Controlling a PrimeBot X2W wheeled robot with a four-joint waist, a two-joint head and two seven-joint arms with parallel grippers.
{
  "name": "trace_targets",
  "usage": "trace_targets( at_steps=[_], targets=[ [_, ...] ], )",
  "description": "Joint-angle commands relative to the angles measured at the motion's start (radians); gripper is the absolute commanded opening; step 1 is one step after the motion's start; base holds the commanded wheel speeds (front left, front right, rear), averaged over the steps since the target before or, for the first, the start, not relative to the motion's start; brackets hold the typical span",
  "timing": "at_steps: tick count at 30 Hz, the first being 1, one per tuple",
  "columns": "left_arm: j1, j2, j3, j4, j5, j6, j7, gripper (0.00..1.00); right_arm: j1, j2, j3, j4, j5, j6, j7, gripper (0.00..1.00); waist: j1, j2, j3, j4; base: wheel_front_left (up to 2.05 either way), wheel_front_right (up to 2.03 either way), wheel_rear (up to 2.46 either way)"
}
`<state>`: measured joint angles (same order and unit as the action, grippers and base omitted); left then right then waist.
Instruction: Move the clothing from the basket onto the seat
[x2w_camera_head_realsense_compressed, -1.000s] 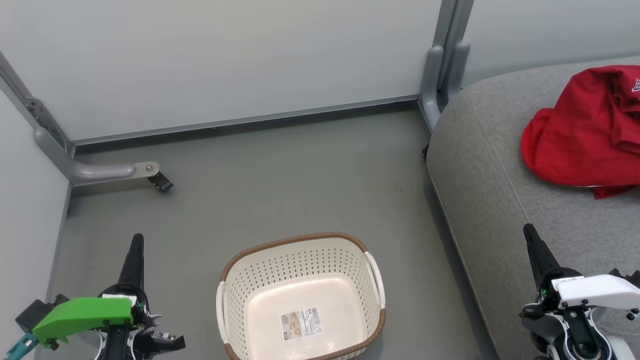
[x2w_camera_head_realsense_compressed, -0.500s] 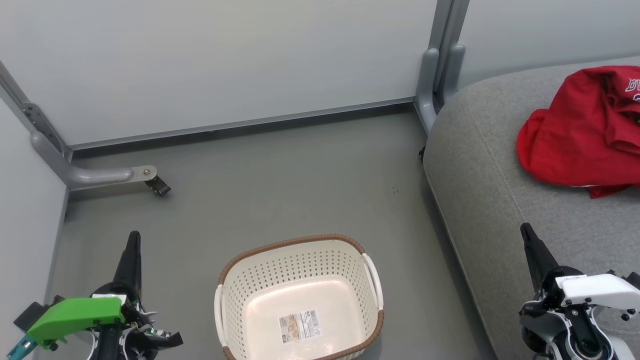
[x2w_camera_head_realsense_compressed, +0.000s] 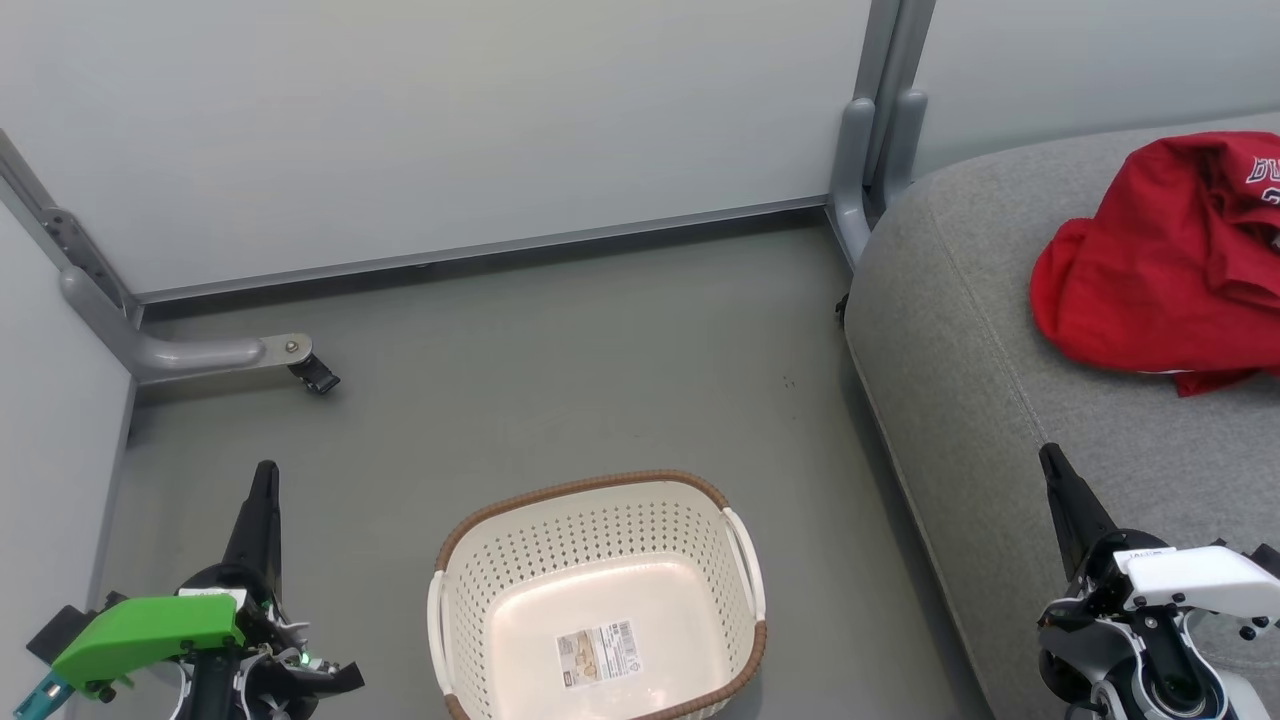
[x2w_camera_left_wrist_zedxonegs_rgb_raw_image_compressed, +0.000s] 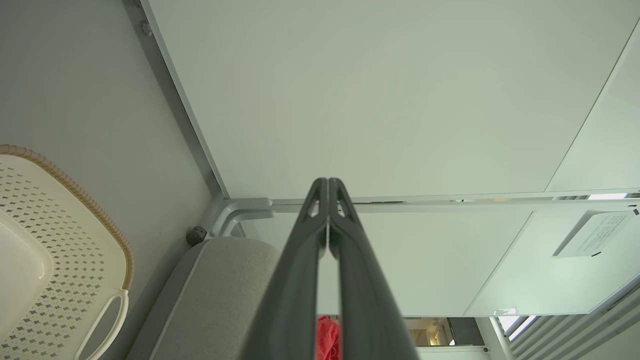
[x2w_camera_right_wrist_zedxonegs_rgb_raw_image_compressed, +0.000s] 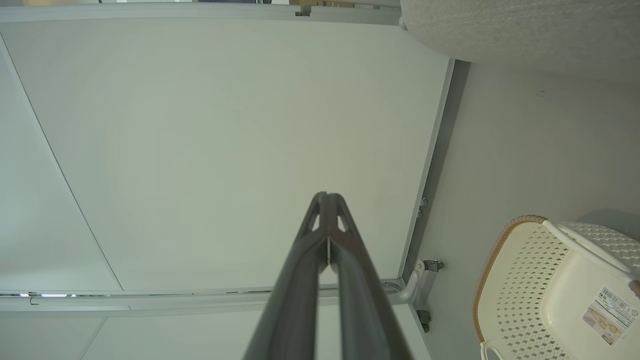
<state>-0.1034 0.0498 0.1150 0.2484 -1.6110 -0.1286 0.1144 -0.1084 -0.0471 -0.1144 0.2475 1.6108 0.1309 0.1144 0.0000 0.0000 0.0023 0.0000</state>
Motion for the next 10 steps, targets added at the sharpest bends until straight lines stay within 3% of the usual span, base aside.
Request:
trace_targets(
  at_steps=[1, 10],
  targets=[
    [-0.013, 0.001, 0.002, -0.003, -0.003, -0.005, 0.004, 0.0, -0.005, -0.006, 0.0, 0.001, 0.004, 0.0, 0.003, 0.0, 0.0, 0.0, 0.0, 0.0, 0.0, 0.0, 0.0],
    [-0.013, 0.001, 0.002, -0.003, -0.003, -0.005, 0.004, 0.0, -0.005, -0.006, 0.0, 0.001, 0.003, 0.0, 0.003, 0.0, 0.0, 0.0, 0.0, 0.0, 0.0, 0.0, 0.0]
  ],
)
